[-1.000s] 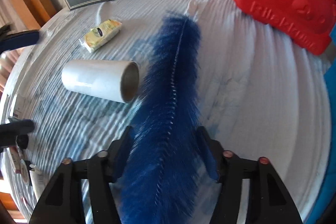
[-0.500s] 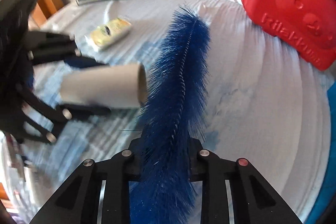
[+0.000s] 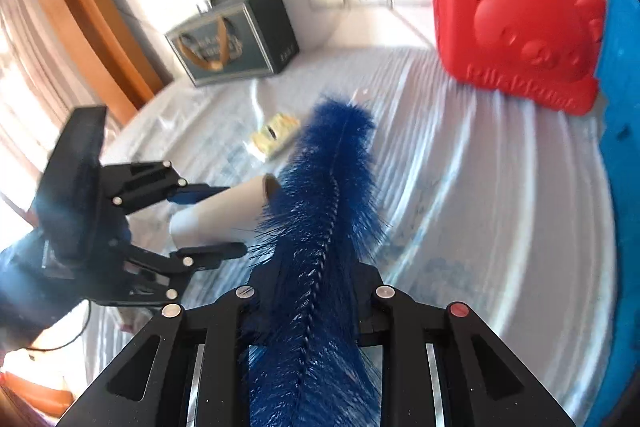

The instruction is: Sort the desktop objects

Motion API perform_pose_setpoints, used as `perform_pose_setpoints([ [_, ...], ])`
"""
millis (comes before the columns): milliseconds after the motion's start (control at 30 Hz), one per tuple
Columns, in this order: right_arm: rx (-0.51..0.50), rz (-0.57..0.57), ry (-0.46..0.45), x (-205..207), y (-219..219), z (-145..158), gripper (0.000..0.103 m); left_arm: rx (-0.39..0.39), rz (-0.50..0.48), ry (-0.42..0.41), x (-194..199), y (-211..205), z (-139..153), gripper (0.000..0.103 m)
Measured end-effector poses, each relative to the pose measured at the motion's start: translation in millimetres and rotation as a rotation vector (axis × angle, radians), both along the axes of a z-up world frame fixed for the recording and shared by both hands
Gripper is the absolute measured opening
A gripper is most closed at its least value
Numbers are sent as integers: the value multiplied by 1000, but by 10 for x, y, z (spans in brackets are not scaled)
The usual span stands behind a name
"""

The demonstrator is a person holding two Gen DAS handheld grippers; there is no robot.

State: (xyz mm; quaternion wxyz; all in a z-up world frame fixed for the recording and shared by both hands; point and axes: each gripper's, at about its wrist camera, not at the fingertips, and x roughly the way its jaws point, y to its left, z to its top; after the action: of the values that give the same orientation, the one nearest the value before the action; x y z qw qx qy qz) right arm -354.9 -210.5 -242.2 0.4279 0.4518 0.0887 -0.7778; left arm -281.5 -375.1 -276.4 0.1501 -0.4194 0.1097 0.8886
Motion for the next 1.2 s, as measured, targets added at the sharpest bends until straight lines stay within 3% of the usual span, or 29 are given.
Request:
perform_pose_setpoints([
  [200, -60, -22, 136, 339, 255, 617, 23, 8, 4, 70, 169, 140, 360, 48],
  [400, -118, -84, 300, 751, 690, 1327, 23, 14, -47, 186, 346, 517, 946, 48],
  [500, -144, -158, 399, 941, 1073, 1680, 12, 33, -80, 236, 375, 788, 1230, 48],
  [600, -133, -210, 490, 1009, 1403, 1983, 10, 30, -95, 272, 332, 1159, 1477, 48],
  [700, -95, -212, 527, 917, 1593, 2182, 8, 87, -103, 292, 335, 1468, 1664, 48],
  [833, -99, -188, 533, 905, 1844, 2359, 8, 94, -94, 324, 394, 1827, 1768, 48],
  [933, -111, -161, 479, 912, 2022, 2392, 9, 115, -67, 334, 391, 2059, 1836, 48],
  [967, -121, -154, 449, 930, 2086, 2351, 15, 134, -53, 334, 415, 2100, 1851, 49],
  [1000, -106, -150, 413, 938, 2129, 2268, 39, 139, -34, 333, 426, 2129, 1854, 48],
  [1033, -89, -153, 391, 940, 2173, 2164, 56, 133, -12, 333, 456, 2146, 1842, 48],
  [1067, -75, -141, 376, 952, 2157, 1972, 87, 128, 7, 328, 488, 2141, 1819, 48],
  [1100, -56, -122, 358, 950, 2114, 1804, 97, 126, 21, 322, 514, 2121, 1795, 48],
  [1133, -23, -103, 327, 949, 2052, 1602, 97, 117, 39, 315, 542, 2097, 1761, 48],
  [1167, 6, -83, 282, 927, 1970, 1361, 87, 103, 60, 303, 562, 2060, 1715, 48],
  [1200, 30, -63, 219, 884, 1885, 1072, 69, 93, 75, 294, 594, 2026, 1681, 48],
])
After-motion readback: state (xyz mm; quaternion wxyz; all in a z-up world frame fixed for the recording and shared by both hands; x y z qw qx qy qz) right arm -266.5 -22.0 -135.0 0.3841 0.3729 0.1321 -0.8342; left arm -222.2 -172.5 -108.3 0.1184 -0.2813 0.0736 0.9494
